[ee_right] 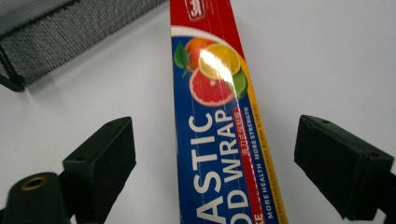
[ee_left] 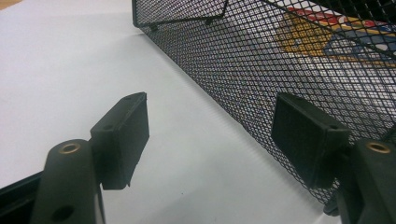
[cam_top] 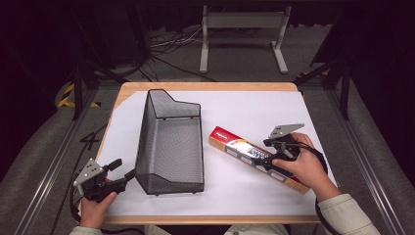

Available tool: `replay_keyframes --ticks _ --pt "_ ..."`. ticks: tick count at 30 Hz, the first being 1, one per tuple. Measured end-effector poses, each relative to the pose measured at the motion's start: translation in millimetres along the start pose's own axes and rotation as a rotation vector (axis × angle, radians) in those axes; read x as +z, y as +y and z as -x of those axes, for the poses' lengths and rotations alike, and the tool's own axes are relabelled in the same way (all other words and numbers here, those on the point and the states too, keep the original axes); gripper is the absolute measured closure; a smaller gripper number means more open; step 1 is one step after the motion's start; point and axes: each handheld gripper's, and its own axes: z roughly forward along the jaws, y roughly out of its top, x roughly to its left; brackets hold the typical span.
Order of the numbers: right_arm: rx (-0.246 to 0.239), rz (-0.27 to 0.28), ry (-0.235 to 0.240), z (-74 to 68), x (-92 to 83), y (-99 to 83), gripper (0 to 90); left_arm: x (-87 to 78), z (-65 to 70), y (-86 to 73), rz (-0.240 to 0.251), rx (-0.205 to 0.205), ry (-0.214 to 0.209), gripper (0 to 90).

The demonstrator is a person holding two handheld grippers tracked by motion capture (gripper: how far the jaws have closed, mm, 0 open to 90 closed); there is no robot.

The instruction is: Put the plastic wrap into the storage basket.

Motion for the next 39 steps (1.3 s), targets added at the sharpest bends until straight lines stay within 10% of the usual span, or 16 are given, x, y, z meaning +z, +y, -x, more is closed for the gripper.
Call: replay_keyframes --ticks 13,23,39 --pt "-0.073 -0.202 -0.032 -4.8 29.2 5.3 14.8 -1.0 -0.5 1.0 0.003 0.005 0.0 28.3" --pt "-0.151 -0.354 -0.037 -2.6 44.3 11.3 34.8 -1.4 -0.9 0.8 0.006 0.002 -0.001 28.4" --pt "-0.13 -0.3 -0.049 0.6 24.7 11.9 41.0 -2.3 -0.8 0.9 0.012 -0.005 0.004 28.4"
